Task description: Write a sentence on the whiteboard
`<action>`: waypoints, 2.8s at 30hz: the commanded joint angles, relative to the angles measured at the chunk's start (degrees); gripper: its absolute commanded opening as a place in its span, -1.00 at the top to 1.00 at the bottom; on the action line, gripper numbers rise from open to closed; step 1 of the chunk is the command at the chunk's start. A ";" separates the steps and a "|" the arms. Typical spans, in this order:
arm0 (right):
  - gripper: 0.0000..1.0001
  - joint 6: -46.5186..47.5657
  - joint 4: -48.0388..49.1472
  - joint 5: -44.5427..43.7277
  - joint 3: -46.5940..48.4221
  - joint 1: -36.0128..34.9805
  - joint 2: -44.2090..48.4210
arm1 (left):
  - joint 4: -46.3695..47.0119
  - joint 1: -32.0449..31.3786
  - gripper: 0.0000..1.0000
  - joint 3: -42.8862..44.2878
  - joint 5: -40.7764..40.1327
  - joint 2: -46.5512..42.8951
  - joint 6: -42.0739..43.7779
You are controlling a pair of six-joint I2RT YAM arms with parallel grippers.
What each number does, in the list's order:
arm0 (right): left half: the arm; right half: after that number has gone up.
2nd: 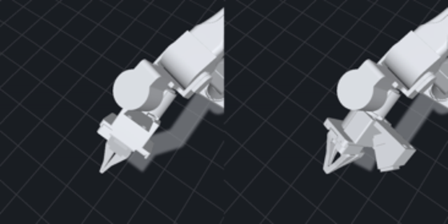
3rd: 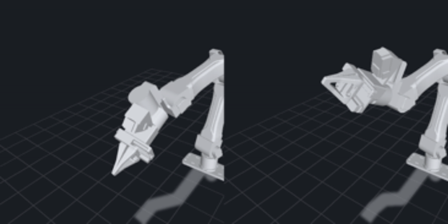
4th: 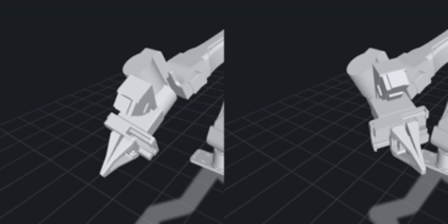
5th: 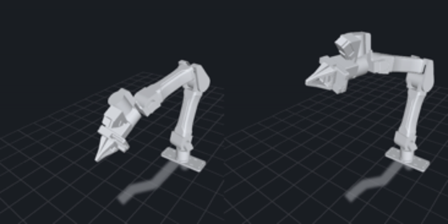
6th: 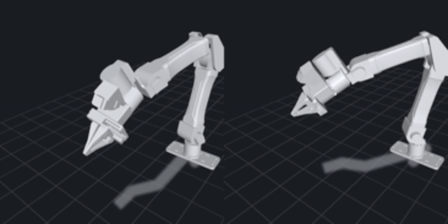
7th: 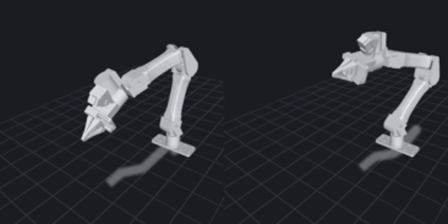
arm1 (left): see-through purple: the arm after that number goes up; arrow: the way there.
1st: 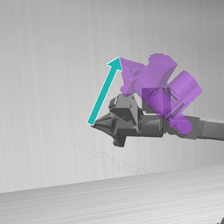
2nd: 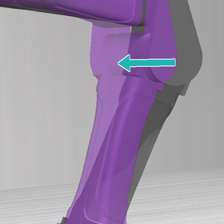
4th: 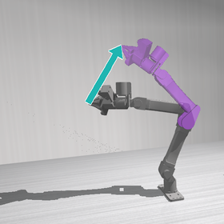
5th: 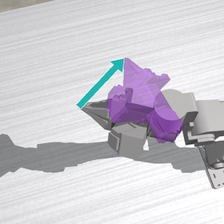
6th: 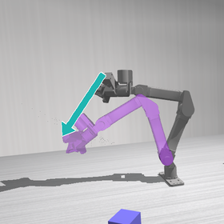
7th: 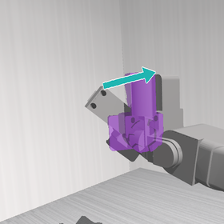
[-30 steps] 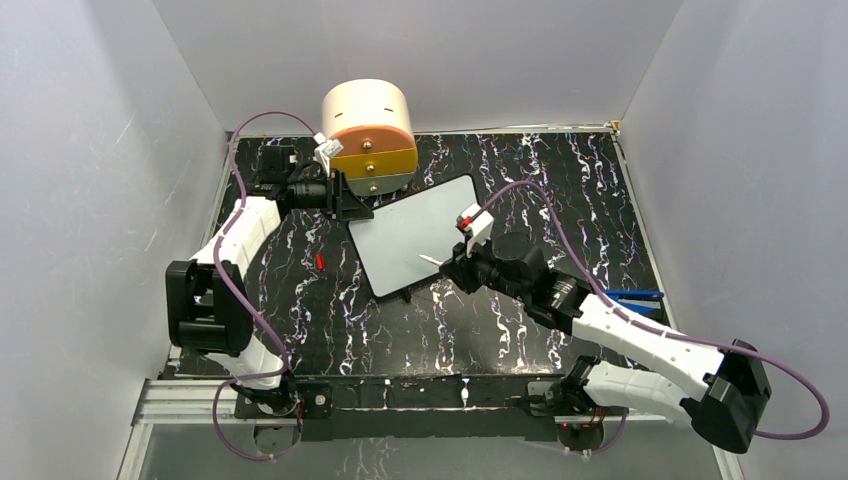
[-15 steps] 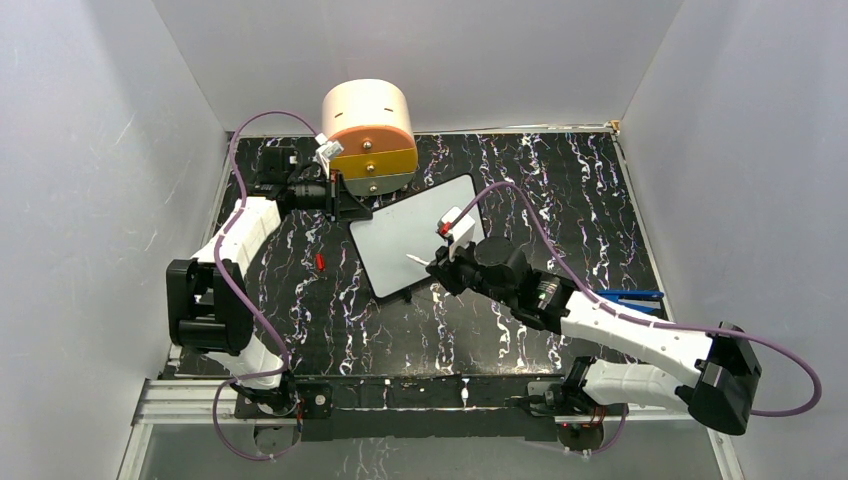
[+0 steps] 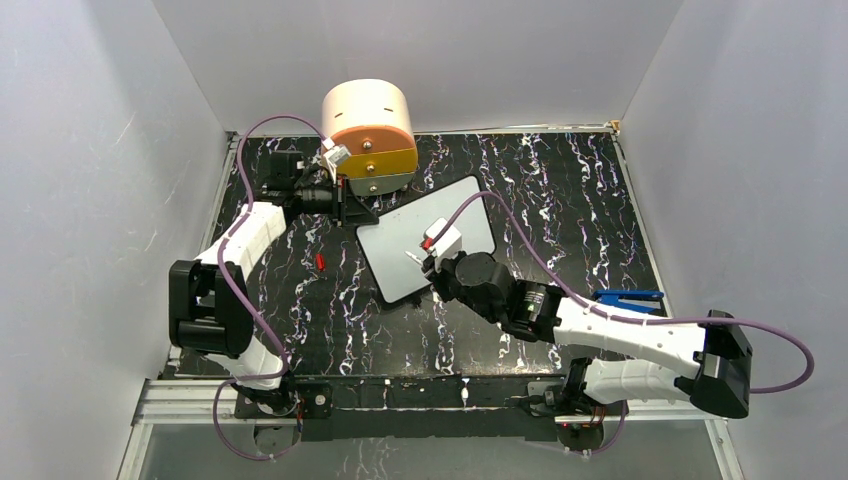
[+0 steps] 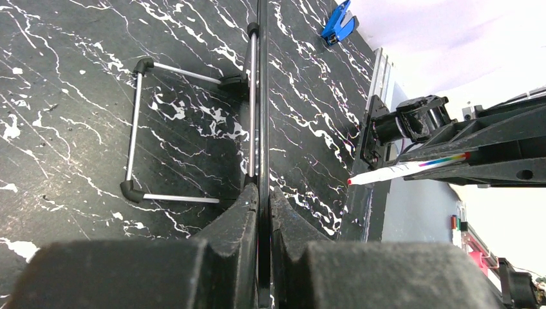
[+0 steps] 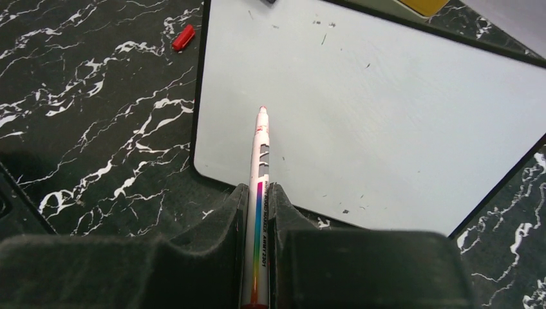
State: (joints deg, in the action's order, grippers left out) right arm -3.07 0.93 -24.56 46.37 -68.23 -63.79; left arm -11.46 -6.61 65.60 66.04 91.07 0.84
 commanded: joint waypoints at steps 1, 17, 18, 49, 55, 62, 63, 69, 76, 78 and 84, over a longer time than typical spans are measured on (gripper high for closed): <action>1.00 2.49 1.30 -8.24 4.77 -2.42 -0.48 | -1.08 -2.25 1.00 -2.17 -2.18 -2.02 -0.04; 1.00 4.54 -0.01 -12.80 10.39 -4.69 -7.26 | -1.02 -2.27 1.00 -2.03 -5.51 -1.86 -0.44; 1.00 4.63 -0.06 -12.81 10.80 -4.76 -7.70 | -0.99 -2.27 1.00 -2.01 -5.53 -2.01 -0.44; 1.00 3.52 -6.16 -18.95 25.31 -8.90 -22.95 | -1.06 -2.27 1.00 -2.14 -7.67 -3.03 -0.41; 1.00 2.20 -7.06 -20.14 27.19 -8.86 -24.54 | -0.99 -2.27 1.00 -2.09 -7.60 -3.01 -0.42; 1.00 1.55 -8.12 -21.54 28.45 -8.93 -26.46 | -1.02 -2.27 1.00 -1.99 -7.77 -2.84 -0.46; 1.00 1.33 -8.21 -21.58 28.43 -8.90 -26.54 | -1.05 -2.27 1.00 -2.03 -7.79 -2.83 -0.47; 1.00 1.05 -8.17 -21.66 28.51 -8.93 -26.69 | -1.02 -2.27 1.00 -2.05 -7.94 -2.84 -0.44; 1.00 0.69 -8.71 -21.56 29.06 -8.87 -27.24 | -1.06 -2.27 1.00 -2.01 -7.95 -2.65 -0.42; 1.00 0.50 -8.81 -21.54 29.20 -8.88 -27.35 | -1.02 -2.27 1.00 -2.05 -7.95 -2.65 -0.41; 1.00 0.14 -9.40 -21.75 29.95 -8.88 -27.79 | -1.02 -2.27 1.00 -2.06 -7.94 -2.65 -0.43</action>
State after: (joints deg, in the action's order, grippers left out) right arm -1.72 -9.39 -44.66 73.03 -76.90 -91.46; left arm -10.39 -8.43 64.82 61.21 89.45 -0.43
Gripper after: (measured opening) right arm 0.206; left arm 0.060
